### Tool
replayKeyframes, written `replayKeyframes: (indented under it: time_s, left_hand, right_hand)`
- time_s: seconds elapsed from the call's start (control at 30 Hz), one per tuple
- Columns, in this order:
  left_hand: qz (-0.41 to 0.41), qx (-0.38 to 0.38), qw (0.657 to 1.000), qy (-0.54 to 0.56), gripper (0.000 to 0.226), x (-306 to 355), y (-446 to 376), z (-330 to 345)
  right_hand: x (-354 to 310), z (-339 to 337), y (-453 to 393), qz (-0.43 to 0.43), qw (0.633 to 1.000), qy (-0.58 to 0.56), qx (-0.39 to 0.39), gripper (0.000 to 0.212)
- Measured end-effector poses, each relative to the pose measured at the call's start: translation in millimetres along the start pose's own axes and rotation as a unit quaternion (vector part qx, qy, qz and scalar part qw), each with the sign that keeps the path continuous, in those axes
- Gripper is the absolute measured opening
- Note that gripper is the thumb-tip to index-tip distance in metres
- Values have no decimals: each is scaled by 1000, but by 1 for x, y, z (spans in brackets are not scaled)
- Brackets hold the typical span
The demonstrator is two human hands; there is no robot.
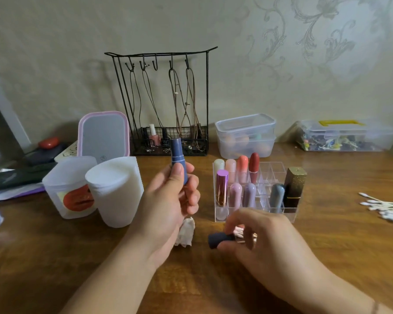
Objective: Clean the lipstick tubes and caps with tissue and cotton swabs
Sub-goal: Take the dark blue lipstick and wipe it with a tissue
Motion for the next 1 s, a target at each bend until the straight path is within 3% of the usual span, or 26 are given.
replayKeyframes:
  time_s: [0.13,0.33,0.47,0.53,0.6,0.67,0.7,0.8,1.0]
  left_hand:
    - [-18,11,999,31,22,-4,-1,-3]
    - [-12,11,1000,27,19,-6,0,0]
    - [7,15,1000,5,24,-4,4,5]
    - [21,13,1000,3,27,-1,7,8]
    - [25,-10,999,30,32,-2,11,14]
    - [16,-62,996,63,44,-7,15,25]
    - [12,-92,993,77,50,-10,17,32]
    - [19,-172,980,103,48,-13,25,47]
    - [69,-178,982,10,50,-9,27,49]
  right_hand:
    - [-4,11,-3,-36,993,112,31,35]
    - [-2,15,-7,-63,978,191,61,28]
    - [2,11,-7,-74,976,187,80,22]
    - [1,-1,-6,-58,983,132,114,20]
    - [2,-16,-3,-32,989,-26,145,24]
    - [4,-20,-2,-20,970,-209,125,28]
    - [4,-20,-2,-27,961,-248,116,29]
    - [3,-15,-3,-39,946,-310,85,40]
    - [-2,-14,-6,-77,903,-420,51,43]
Point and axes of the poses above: each hand's wrist, its own y-axis away from the middle knuckle, its own z-axis out of the palm, x = y × z, the point moved 7 cm from there along -y, towards the middle knuckle, and after that the axes turned 10 degrees about -y, right-handed, at the moved point
